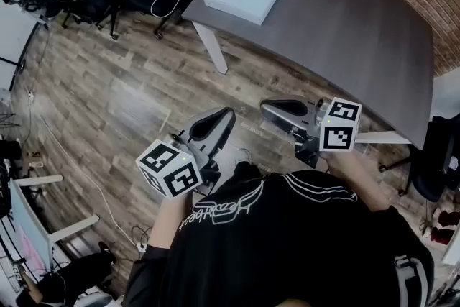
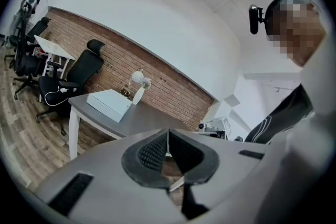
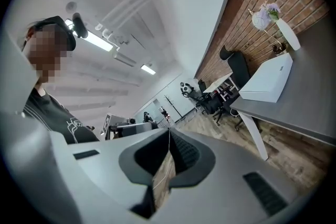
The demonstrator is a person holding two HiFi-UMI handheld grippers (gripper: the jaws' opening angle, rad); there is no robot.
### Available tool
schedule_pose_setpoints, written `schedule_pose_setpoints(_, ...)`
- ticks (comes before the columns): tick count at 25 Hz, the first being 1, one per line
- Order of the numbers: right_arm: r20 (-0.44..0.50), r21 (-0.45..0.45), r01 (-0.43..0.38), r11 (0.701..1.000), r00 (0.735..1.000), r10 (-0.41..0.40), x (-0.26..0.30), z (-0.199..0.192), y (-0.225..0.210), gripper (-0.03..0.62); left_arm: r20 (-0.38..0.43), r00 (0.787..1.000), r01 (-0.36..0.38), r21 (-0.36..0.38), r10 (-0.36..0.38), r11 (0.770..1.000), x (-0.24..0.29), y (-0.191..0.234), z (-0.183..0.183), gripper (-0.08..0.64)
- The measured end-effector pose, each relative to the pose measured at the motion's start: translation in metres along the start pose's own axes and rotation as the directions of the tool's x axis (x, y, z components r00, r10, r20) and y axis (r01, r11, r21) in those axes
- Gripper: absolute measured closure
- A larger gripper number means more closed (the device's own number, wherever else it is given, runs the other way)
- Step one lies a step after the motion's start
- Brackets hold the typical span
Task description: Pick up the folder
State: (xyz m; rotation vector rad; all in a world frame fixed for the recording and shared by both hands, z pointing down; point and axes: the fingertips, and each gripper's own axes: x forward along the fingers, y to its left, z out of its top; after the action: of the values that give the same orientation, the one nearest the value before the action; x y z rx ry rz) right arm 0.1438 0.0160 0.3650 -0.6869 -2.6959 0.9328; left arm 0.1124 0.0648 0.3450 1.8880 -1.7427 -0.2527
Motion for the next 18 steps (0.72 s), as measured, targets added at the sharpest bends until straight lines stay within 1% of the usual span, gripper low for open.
schedule_pose_setpoints(3,0.02,0.011,0.027,1.0,0.999,-0.027,0.039,0.023,-0.025,0.595,-0.019,0.999,0.031,-0.002,-0.031,1.0,0.002,0.046,0.03,0.549)
schedule_pose_setpoints(7,0.056,0.01,0.064,0.998,0.996,-0.065,0.072,0.044,-0.045,0.595,-0.036,0.997,0.064,0.004,-0.063,0.998,0.001,0.086,0.052,0.549)
schedule_pose_setpoints(10,0.076,0.025,0.106,0.994,0.991,-0.108,0.083,0.053,-0.064,0.595,-0.039,0.997,0.074,0.005,-0.073,0.997,0.004,0.111,0.066,0.549)
schedule_pose_setpoints(14,0.094,0.037,0.155,0.987,0.983,-0.158,0.088,0.066,-0.095,0.594,-0.039,0.994,0.1,-0.023,-0.101,0.995,0.019,0.144,0.079,0.549)
schedule_pose_setpoints(18,0.123,0.065,0.187,0.98,0.973,-0.194,0.088,0.082,-0.136,0.594,-0.055,0.995,0.083,-0.035,-0.085,0.996,0.045,0.183,0.089,0.548)
